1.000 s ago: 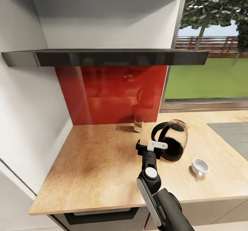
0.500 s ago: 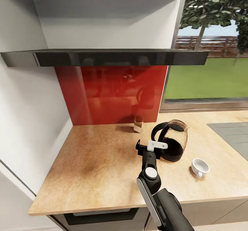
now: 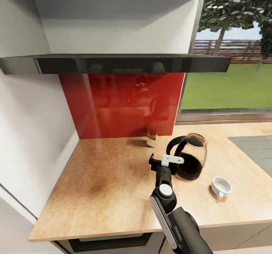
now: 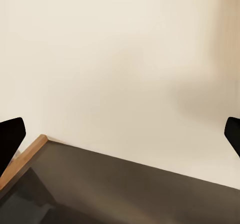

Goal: Set up a coffee station on the kitchen countertop: keep the coffee maker on the countertop, move the bottle of coffee from the kitchen shelf to the counter next to the coffee maker, place a paper coffee filter on top of the coffee maker, put the saucer next to the coffee maker with the coffee cup on the saucer, and place the electric kettle next to the coffee maker.

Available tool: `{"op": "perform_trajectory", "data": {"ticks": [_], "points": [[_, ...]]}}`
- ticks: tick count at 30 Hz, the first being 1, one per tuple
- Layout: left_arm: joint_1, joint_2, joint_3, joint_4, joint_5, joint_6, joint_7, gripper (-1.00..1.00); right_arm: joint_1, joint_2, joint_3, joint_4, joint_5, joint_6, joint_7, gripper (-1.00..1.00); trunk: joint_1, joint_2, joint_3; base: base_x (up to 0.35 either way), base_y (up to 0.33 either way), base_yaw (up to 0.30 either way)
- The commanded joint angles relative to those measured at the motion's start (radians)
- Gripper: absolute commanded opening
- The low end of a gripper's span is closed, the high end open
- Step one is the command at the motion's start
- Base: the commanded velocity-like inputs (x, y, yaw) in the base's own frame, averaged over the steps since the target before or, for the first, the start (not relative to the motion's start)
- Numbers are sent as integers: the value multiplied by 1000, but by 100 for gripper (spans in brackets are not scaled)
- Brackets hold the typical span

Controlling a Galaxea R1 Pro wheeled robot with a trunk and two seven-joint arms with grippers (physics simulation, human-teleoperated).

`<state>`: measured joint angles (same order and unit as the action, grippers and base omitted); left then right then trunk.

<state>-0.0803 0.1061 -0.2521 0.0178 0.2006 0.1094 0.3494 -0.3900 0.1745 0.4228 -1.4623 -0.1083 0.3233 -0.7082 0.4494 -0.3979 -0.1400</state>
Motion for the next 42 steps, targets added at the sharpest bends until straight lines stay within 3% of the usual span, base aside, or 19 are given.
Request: {"op": "perform_trajectory", "data": {"ticks": [1, 20, 26, 33, 42], "points": [[-1, 0, -9, 1, 9, 3, 2, 100, -1, 0, 1, -1, -5, 5, -7, 100, 1, -2, -2, 24, 0, 0], [1, -8, -9, 17, 7, 17, 2, 100, -1, 0, 1, -1, -5, 5, -7, 100, 1, -2, -2, 88, 0, 0], [26, -9, -11, 27, 5, 23, 6, 100, -1, 0, -1, -1, -5, 5, -7, 100, 1, -2, -2, 1, 0, 0], [31, -10, -13, 27, 4, 25, 8, 100, -1, 0, -40, -1, -5, 5, -5, 100, 1, -2, -2, 3, 0, 0], [32, -11, -13, 27, 3, 25, 10, 100, -1, 0, -48, 0, -5, 6, -5, 100, 1, -2, -2, 77, -8, 0]]}}
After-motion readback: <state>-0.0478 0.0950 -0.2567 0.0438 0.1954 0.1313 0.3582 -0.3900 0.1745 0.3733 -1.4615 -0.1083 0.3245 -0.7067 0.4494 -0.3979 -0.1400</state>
